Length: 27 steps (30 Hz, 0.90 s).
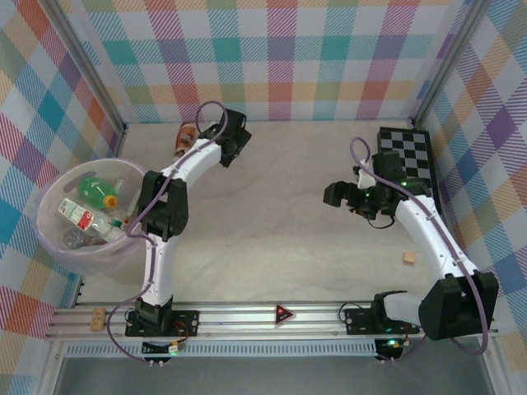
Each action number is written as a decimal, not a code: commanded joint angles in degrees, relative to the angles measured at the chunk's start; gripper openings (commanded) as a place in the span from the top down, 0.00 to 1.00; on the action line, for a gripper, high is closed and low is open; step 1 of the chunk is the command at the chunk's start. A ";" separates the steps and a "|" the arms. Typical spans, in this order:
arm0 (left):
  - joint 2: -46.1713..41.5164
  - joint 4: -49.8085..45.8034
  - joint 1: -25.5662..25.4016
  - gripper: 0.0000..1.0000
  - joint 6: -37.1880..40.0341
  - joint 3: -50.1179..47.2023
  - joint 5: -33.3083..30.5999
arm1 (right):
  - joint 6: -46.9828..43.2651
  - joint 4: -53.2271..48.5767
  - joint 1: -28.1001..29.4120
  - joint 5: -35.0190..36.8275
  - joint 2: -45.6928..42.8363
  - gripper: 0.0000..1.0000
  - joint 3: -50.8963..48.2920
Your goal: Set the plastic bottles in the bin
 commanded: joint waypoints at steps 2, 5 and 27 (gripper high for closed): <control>4.01 3.85 1.19 0.13 -9.45 2.30 -1.68 | -1.37 -1.97 0.35 0.99 -2.33 0.03 -0.65; 4.66 4.07 1.93 0.12 -12.54 1.81 -3.50 | -1.65 -2.49 0.36 2.09 -2.97 0.03 -0.74; 9.59 17.28 5.43 0.35 -22.01 -6.92 0.58 | -3.05 -4.19 0.36 5.04 -3.23 0.03 -0.74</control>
